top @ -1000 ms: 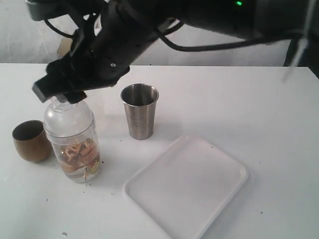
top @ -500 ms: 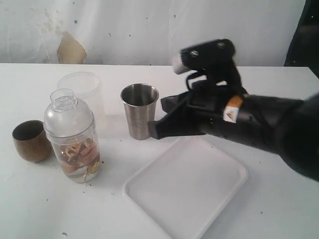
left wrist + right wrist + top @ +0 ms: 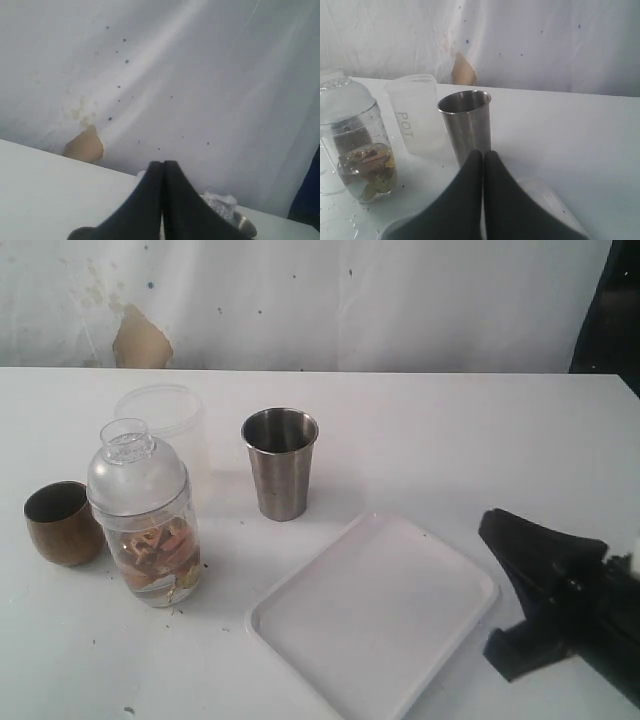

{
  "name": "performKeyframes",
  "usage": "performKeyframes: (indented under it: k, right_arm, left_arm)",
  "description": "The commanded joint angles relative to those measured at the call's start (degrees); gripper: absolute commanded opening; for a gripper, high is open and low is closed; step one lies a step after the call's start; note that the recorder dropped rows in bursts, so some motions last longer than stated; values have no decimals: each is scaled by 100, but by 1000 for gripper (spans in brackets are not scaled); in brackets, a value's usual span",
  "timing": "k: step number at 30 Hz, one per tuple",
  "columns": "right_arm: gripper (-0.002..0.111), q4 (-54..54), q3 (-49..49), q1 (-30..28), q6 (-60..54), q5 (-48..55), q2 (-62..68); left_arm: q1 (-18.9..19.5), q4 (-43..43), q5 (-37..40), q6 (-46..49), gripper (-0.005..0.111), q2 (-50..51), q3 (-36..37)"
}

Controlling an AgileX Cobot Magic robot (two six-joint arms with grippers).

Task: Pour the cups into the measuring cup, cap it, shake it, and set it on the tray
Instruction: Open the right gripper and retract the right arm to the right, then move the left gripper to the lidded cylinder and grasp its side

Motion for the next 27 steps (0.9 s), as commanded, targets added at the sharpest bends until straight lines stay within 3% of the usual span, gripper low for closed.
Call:
performKeyframes:
  k: [1,6,7,9,13,15,19,27]
  right_arm:
    - [0,18,259,-22,-39,116,-643]
    - [0,-142,259,-22,-230,1069,-1612]
    - [0,-142,259,-22,-230,1156,-1721]
    - [0,-142,259,-22,-230,1401,-1986]
    - [0,-142,259,-22,-230,1532,-2137]
    - [0,-142,259,-22,-230,1575,-2137]
    - [0,-142,259,-22,-230,1575,-2137]
    - [0,-142,259,-22,-274,1600,-2137]
  left_arm:
    - [-42,122,-296,-197,0,511,28]
    - [-132,3025,-1671,-1889,0,2173,28]
    - [-132,3199,-1714,-1983,0,2379,28]
    - [-132,3478,-2163,-2022,12,3165,28]
    - [-132,2661,-3301,-638,81,4639,28]
    - [-132,2032,-3826,134,92,5312,28]
    - [-132,1544,-4964,1113,93,6599,28]
    - [-132,940,-6279,2288,93,8251,28]
